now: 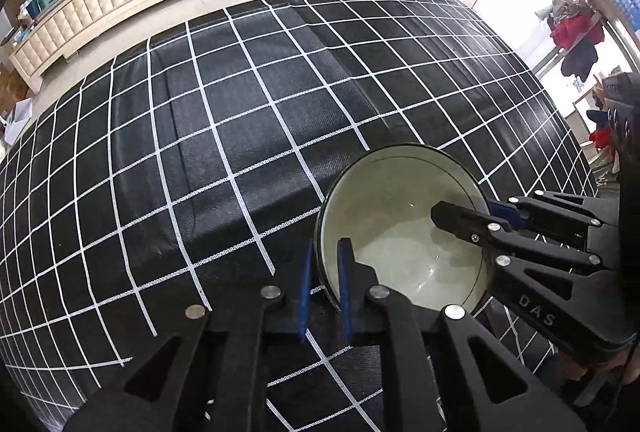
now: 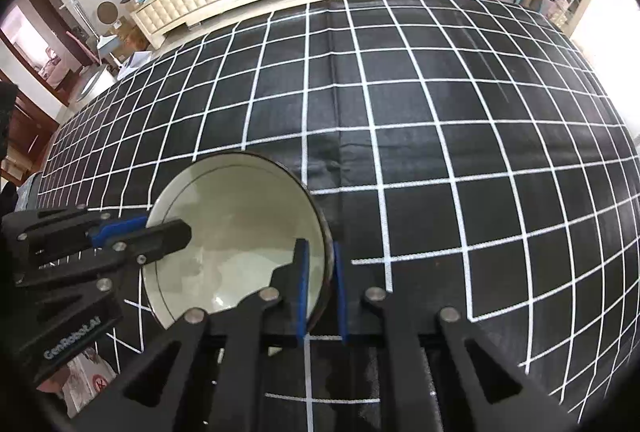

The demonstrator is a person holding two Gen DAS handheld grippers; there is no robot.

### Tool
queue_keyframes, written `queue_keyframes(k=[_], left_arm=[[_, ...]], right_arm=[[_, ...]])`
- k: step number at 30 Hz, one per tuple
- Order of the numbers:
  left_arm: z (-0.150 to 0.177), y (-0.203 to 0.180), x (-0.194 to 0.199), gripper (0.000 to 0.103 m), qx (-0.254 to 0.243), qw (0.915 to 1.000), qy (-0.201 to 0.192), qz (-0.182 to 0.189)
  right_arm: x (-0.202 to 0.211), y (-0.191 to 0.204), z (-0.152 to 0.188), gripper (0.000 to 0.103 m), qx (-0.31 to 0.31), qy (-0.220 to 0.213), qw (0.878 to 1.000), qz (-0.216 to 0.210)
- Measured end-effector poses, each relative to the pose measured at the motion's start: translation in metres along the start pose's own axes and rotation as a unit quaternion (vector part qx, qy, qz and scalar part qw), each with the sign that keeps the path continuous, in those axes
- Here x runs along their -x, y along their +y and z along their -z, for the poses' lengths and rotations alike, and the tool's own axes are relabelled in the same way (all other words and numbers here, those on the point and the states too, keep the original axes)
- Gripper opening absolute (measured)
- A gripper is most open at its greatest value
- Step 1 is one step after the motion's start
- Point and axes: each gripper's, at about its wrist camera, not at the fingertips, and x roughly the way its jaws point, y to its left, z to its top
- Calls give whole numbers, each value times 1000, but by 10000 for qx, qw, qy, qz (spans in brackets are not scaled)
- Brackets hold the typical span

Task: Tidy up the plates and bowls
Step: 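Lift the floral-patterned bowl with both tools and carry it toward the stack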

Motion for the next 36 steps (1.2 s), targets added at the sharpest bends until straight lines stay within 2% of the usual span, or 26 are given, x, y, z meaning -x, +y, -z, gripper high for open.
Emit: queue_keyframes(k=[5, 15, 24, 36], left_arm=[[2, -1, 6, 11, 53, 9999, -100, 111], [18, -5, 31, 10, 42, 9998, -177, 52], [34, -1, 83, 10, 120, 9987, -499, 3], [75, 14, 145, 10, 292, 9958, -860, -74]], right_arm=[[10, -3, 8, 11, -201, -94, 9997, -89], [40, 18, 16, 11, -117, -316, 9993, -140], [75, 52, 22, 11, 75, -553, 9983, -162], [99, 100, 40, 11, 364, -696, 9966, -257]])
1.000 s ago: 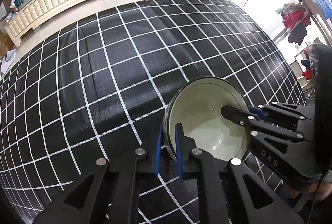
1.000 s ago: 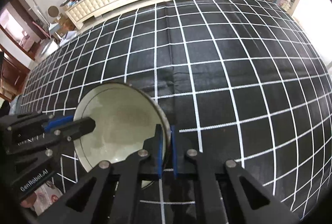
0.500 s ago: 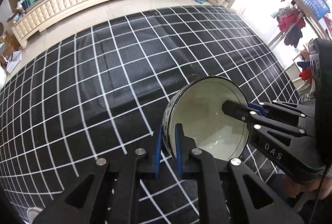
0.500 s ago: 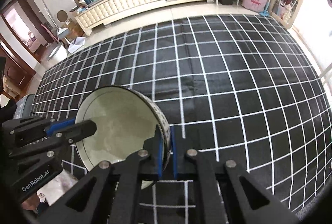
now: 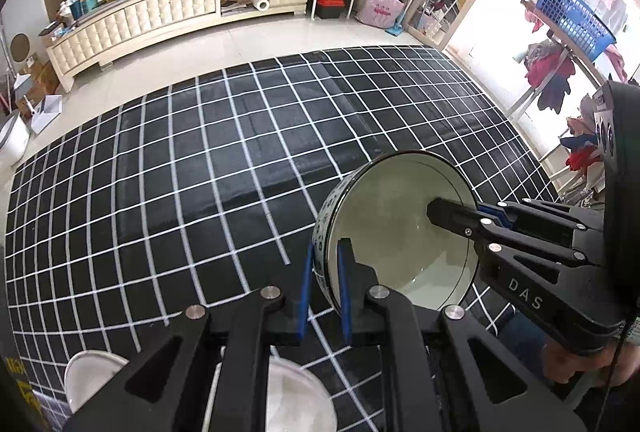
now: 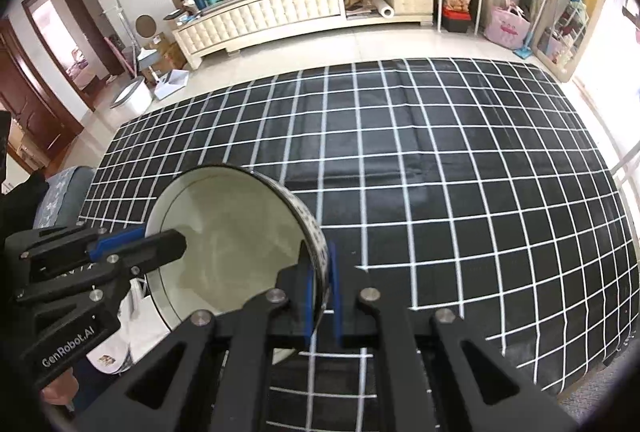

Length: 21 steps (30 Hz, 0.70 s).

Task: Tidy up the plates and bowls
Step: 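Lift the floral-patterned bowl with both tools and carry it toward the stack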

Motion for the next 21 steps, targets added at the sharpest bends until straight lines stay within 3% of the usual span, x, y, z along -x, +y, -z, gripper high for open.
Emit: queue_keyframes(k=[14, 21], left_arm=[[49, 43, 50, 10, 292, 9993, -181, -129], [76, 66, 58, 10, 484, 9987, -48, -139]], right_arm=[[0, 60, 28, 10, 312, 145, 9993, -119], [-14, 77, 46, 10, 333, 404, 9984, -194]])
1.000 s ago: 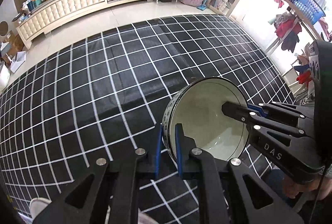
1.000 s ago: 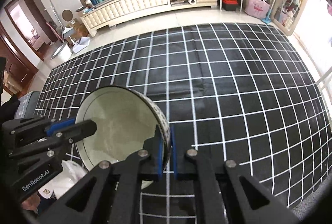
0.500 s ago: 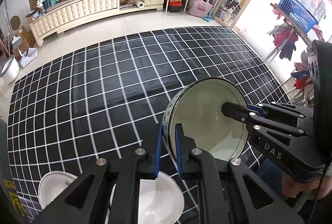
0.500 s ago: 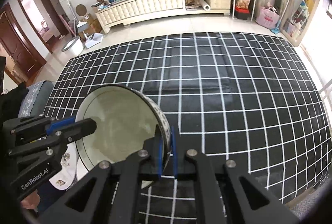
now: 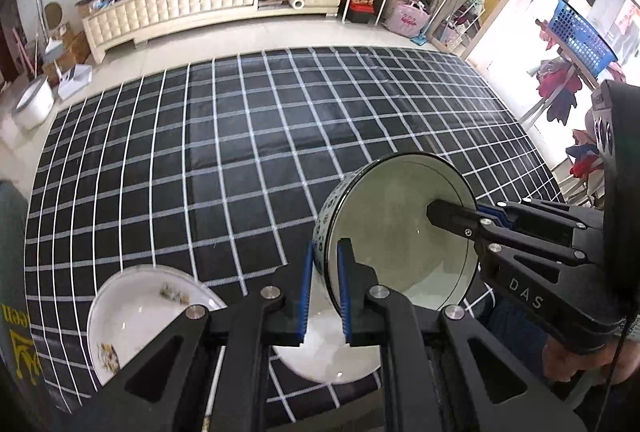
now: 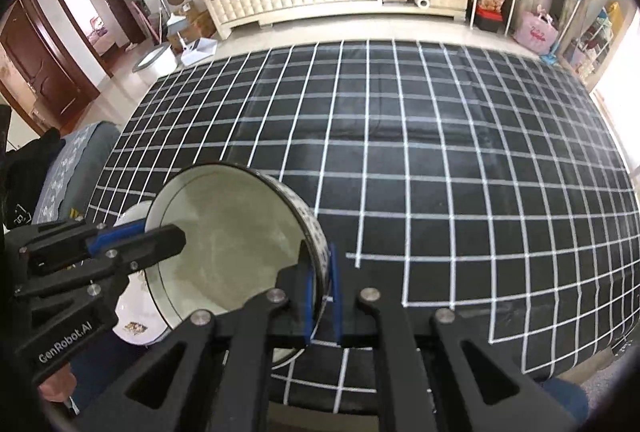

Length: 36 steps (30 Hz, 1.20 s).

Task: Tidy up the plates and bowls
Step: 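Lift the floral-patterned bowl with both tools and carry it toward the stack, then carry the floral bowl with both tools over the plate stack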

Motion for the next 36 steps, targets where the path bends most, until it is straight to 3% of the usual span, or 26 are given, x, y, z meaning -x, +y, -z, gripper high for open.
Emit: queue_keyframes(k=[17, 36], left_arm=[[44, 22, -7, 10, 217, 9994, 286, 3], [55, 33, -22, 10, 305, 9986, 424, 47]], right_arm=[[-20, 21, 23, 10, 2, 517, 9986, 47], [-32, 23, 22, 11, -18, 858, 9962, 121]])
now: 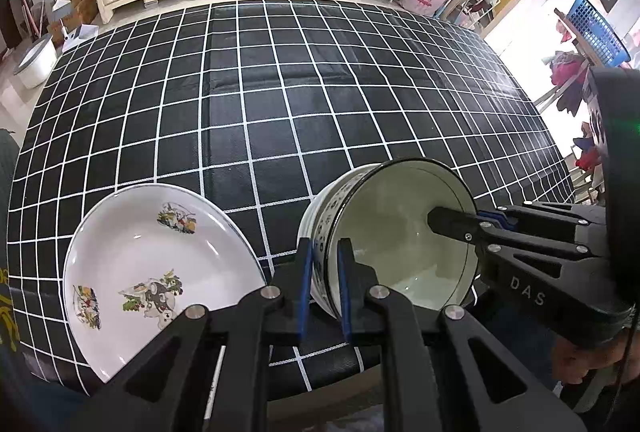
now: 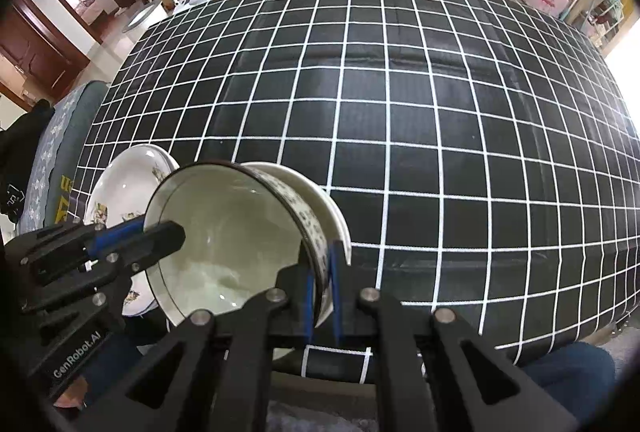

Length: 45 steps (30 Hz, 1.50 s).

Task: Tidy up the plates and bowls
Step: 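Carry the floral bowl with both tools over the plate stack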

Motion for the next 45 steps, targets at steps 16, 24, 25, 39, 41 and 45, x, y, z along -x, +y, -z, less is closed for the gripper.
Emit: queue_keyframes(k=[16, 24, 25, 39, 41, 45], left_arm=[[-4, 1, 11, 23, -113, 9997, -213, -6], [-3, 7, 23, 41, -152, 9989, -418, 141], [-2, 8, 25, 43, -162, 9987, -454, 187], [6, 21, 15, 61, -218, 9947, -263, 966], [7, 25, 8, 61, -212, 9910, -146, 1311], [7, 30, -4, 61, -167, 9893, 6, 1449]], right_arm=[[30, 1, 3, 57, 82, -642, 9976, 256], [49, -5, 3, 73, 74, -939, 9952, 263], [49, -5, 3, 74, 52, -933, 9952, 272], [19, -13, 15, 77, -502, -555, 9971, 123], [16, -14, 16, 77, -547, -531, 9970, 153], [8, -19, 16, 78, -699, -405, 9966, 155]])
